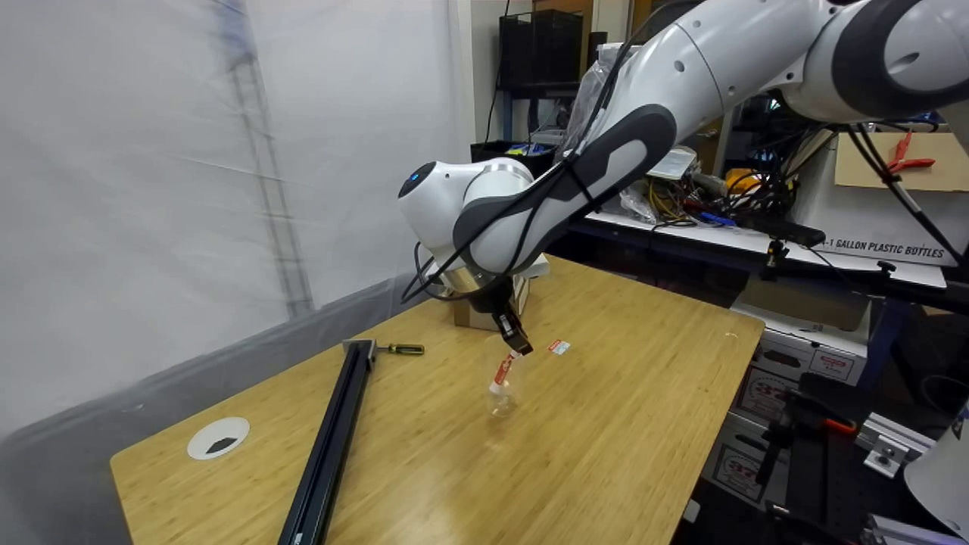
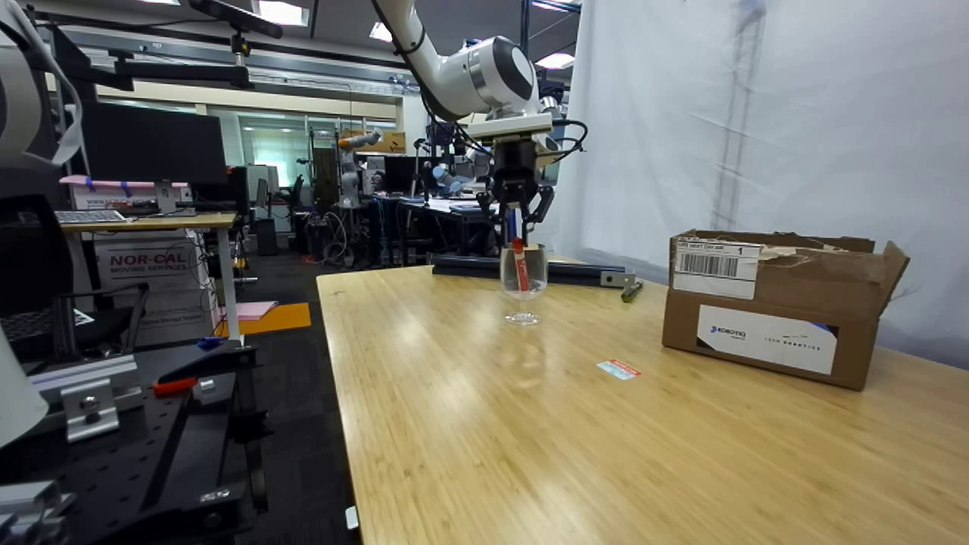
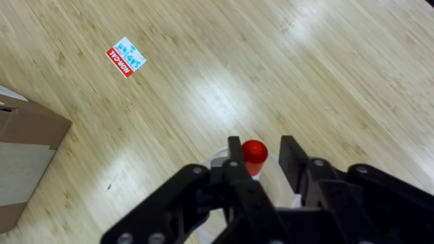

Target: Remove the marker from the glass

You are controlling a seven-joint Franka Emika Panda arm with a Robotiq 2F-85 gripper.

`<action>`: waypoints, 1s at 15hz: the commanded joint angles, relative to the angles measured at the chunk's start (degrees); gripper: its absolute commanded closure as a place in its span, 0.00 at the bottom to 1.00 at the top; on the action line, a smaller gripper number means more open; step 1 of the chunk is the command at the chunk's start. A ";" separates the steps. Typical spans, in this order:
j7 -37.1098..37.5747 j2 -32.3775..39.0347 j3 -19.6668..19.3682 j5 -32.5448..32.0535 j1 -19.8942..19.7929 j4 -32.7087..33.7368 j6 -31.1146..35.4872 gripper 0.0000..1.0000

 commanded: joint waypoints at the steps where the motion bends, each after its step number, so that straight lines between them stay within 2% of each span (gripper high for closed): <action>1: -0.62 0.51 -0.56 -0.81 0.27 0.11 1.29 0.96; 2: -0.61 0.46 -0.57 -0.85 0.27 0.06 1.35 1.00; 4: -0.56 0.40 -0.61 -0.94 0.30 0.06 1.41 0.95; 9: -0.16 -0.03 -0.81 -0.96 0.43 0.21 0.60 0.95; 15: 1.08 -1.82 -2.05 -3.60 1.63 1.01 -3.53 0.95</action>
